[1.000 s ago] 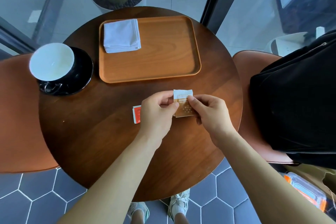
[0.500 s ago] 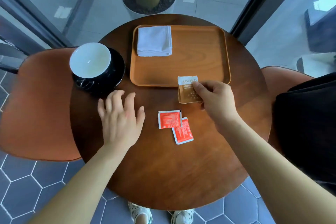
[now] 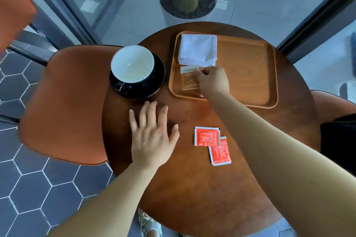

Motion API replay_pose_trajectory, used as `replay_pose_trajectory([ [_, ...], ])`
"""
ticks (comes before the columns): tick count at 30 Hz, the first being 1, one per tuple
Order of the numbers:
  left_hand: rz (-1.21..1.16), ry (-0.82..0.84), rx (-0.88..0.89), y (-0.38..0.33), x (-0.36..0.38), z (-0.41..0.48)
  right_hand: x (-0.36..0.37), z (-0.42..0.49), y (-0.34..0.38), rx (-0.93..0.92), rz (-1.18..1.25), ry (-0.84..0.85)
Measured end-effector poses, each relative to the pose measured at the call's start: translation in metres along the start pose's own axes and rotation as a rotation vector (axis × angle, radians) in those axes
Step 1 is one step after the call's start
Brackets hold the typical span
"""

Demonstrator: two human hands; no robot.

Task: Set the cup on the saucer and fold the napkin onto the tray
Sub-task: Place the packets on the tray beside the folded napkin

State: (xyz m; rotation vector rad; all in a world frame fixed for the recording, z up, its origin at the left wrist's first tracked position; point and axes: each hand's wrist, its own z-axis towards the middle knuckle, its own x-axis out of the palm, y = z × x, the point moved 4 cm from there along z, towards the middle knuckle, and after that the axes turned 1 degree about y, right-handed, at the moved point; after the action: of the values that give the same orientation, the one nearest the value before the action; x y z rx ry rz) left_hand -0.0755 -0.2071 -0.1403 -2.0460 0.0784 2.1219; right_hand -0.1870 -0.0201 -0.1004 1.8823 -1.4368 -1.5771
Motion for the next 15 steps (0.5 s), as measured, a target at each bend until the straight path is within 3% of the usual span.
replay_pose_trajectory([
  [15, -0.01, 0.005, -0.017, 0.005, -0.002, 0.003, 0.019, -0.009, 0.009, -0.092, -0.298, -0.137],
])
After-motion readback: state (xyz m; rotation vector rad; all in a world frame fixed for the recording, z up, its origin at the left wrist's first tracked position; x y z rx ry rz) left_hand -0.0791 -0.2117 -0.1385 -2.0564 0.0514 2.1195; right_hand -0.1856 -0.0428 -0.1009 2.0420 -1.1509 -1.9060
